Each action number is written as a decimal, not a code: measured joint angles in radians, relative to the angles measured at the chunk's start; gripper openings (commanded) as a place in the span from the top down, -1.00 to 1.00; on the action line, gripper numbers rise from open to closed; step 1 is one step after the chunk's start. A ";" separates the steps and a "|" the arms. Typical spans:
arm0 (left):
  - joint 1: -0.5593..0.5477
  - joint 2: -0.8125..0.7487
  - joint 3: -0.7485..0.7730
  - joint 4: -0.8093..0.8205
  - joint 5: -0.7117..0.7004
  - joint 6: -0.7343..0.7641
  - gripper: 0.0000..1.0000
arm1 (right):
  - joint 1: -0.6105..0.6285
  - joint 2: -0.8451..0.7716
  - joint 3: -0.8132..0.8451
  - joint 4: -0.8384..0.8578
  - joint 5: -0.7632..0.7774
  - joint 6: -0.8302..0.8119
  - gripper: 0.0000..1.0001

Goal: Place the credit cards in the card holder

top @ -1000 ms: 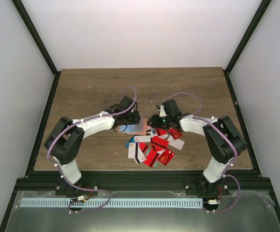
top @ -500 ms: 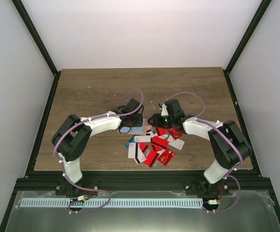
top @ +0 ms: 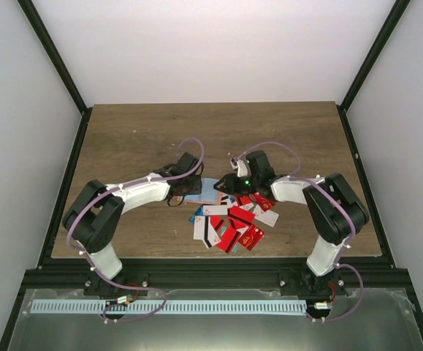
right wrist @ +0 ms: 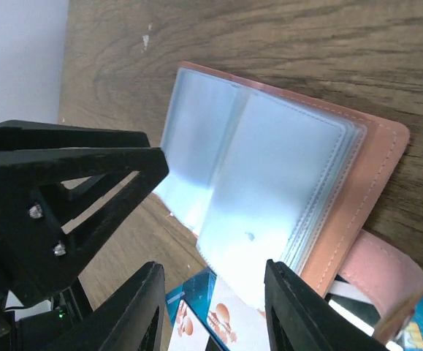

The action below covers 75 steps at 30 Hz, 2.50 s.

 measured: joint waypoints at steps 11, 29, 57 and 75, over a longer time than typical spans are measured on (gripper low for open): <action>0.034 -0.007 -0.083 0.034 0.020 0.024 0.34 | 0.000 0.121 0.056 0.017 -0.027 0.023 0.21; 0.040 -0.007 -0.109 0.081 0.063 0.029 0.36 | 0.003 0.223 0.124 0.041 -0.077 0.041 0.22; 0.057 -0.201 -0.193 0.088 0.053 0.021 0.36 | 0.101 0.326 0.313 0.031 -0.118 0.052 0.25; 0.068 -0.086 -0.162 0.148 0.190 0.098 0.39 | 0.094 0.126 0.160 -0.082 0.128 0.032 0.24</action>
